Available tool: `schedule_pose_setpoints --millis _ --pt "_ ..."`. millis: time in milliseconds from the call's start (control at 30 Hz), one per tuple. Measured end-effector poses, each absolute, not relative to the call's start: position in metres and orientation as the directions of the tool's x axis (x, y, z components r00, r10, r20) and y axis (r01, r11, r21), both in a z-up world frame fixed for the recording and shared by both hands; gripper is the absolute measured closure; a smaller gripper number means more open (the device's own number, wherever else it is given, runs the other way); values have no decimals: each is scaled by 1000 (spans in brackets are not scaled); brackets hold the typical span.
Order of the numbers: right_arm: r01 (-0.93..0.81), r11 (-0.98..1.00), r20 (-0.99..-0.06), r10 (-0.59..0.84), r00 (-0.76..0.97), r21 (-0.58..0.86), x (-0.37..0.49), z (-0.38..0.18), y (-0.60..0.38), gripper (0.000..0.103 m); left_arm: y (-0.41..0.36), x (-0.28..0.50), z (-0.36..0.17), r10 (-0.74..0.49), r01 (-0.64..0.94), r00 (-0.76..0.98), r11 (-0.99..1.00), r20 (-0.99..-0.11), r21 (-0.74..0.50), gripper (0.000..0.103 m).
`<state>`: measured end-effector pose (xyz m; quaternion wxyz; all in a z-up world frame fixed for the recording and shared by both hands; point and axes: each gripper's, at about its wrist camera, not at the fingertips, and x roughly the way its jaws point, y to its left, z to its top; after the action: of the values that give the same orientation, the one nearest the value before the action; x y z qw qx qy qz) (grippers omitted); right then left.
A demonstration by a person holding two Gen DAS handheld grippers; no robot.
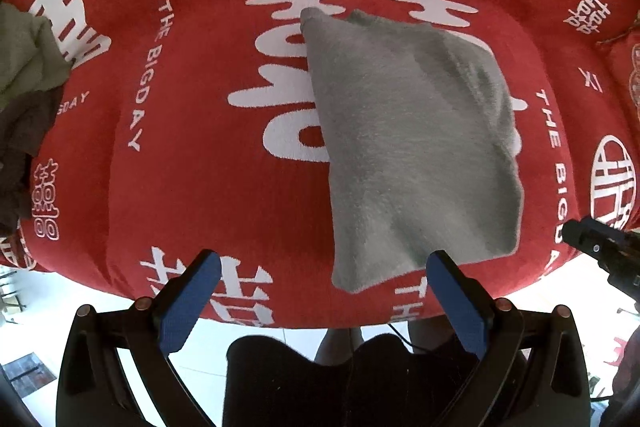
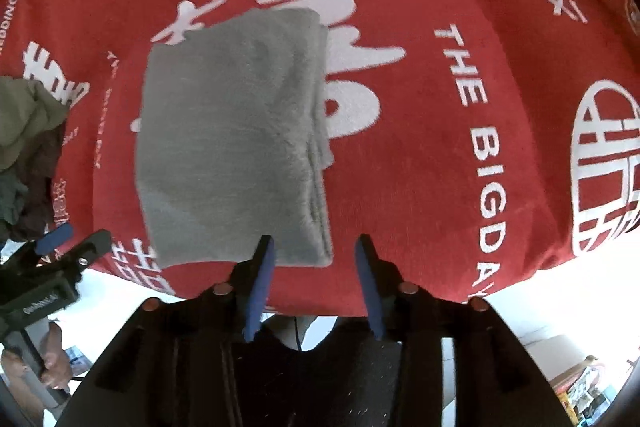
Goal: Fold small clothes
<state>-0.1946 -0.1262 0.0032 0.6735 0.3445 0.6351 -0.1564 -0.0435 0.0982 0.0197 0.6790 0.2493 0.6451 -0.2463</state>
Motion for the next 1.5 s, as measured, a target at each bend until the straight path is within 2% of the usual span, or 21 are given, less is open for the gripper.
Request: schedule_pose_setpoints --millis 67,200,267,367,400,433,1167,1500 --pt "626 737 -967 203 156 255 -185 19 -121 26 98 -44 30 -16 658 53 753 -998 23 0" --pt "587 765 -963 180 200 265 -169 46 -113 20 96 -43 46 -23 651 62 758 -998 23 0" --pt "586 764 -961 175 214 270 -162 55 -111 14 95 -42 53 -26 642 64 766 -998 21 0" --pt "585 770 -963 144 229 254 -157 66 -109 13 95 -39 63 -35 633 70 774 -997 17 0" --pt "585 776 -968 129 216 234 -155 69 -108 10 94 -38 65 -36 631 73 776 -997 18 0" --pt "588 778 -971 119 207 220 -154 71 -108 0 94 -38 69 -38 630 80 776 -996 22 0" --pt "587 805 -994 31 102 85 -131 90 -113 0 92 -29 98 -14 619 136 782 -991 74 0" --pt "588 804 -995 38 95 87 -130 89 -115 0 92 -33 96 -7 616 127 784 -992 73 0"
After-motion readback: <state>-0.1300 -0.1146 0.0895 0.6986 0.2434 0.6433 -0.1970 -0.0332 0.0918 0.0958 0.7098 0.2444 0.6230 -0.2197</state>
